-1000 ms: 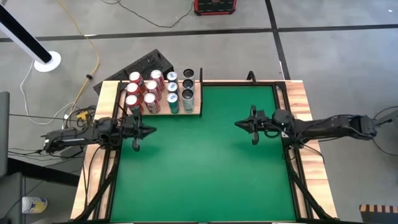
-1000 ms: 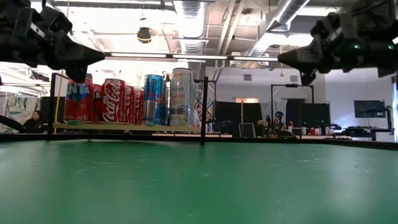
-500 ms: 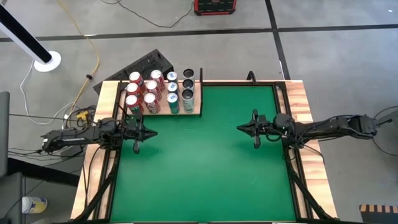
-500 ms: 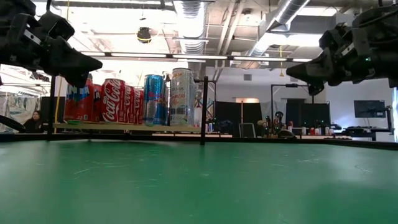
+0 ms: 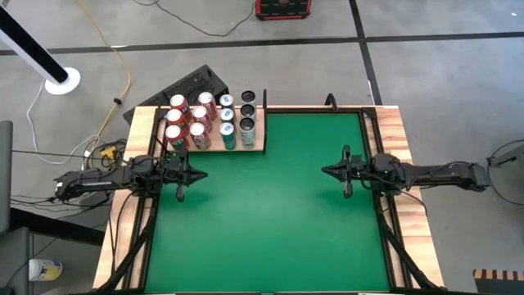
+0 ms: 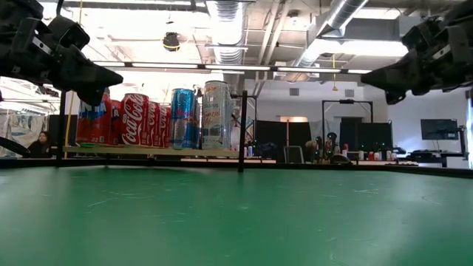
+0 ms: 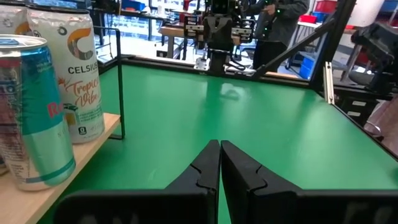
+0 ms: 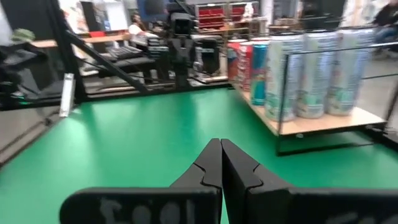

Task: Place canned beverage on shelf
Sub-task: Return to Home Position

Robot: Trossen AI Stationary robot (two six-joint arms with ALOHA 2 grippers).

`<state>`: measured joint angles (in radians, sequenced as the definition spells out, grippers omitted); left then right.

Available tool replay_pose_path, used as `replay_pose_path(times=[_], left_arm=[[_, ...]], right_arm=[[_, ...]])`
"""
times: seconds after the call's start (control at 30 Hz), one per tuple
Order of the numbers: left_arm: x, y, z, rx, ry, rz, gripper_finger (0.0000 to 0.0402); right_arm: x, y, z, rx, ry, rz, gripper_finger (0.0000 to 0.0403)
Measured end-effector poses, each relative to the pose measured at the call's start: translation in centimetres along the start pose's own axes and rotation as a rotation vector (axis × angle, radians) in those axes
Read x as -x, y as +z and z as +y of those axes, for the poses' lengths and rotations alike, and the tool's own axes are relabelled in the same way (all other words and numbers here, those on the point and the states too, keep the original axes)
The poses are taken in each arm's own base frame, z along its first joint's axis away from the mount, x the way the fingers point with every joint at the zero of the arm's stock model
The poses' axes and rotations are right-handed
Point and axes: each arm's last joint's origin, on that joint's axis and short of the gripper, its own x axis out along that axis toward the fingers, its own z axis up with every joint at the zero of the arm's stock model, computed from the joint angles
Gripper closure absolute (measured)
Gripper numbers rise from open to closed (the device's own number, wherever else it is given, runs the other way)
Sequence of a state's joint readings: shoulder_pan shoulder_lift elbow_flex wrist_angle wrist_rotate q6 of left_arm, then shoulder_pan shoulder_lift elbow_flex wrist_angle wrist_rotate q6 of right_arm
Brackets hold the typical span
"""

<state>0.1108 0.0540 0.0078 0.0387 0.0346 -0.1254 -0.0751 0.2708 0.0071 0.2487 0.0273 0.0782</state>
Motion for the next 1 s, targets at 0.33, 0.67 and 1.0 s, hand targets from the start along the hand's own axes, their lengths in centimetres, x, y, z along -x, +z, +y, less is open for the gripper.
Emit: replay_pose_path(times=[0.33,0.67,1.0], left_arm=[[0.0,0.0,0.0,0.000,0.002,0.002,0.0402],[0.0,-0.1,0.1,-0.001,0.017,0.003,0.0401],[0.0,-0.1,0.1,-0.001,0.020,0.002,0.0401]], right_arm=[[1.7,0.3,-0.1,0.055,-0.076,-0.072,0.0381],[1.6,0.1,-0.1,0.058,-0.078,-0.044,0.0359],[1.6,0.1,-0.1,0.057,-0.078,-0.043,0.0360]])
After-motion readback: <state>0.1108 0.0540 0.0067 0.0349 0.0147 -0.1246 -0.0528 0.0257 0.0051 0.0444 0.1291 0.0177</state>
